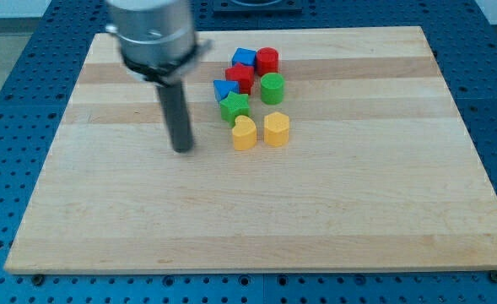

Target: Move the red star above the green circle

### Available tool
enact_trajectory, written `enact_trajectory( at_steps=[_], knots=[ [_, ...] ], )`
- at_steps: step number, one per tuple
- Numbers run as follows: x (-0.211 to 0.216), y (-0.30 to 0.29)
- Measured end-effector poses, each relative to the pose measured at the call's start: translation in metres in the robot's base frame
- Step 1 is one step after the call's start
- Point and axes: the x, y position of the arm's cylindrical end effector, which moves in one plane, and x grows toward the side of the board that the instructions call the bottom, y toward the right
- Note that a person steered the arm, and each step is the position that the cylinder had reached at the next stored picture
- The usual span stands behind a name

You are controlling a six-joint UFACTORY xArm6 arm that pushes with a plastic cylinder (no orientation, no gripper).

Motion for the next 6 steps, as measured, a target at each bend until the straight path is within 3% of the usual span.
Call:
enact_trajectory(
  at_steps=[1,2,6],
  knots=[
    [-0.059,-0.002],
    [-0.107,0.041],
    [-0.118,0.203]
  ],
)
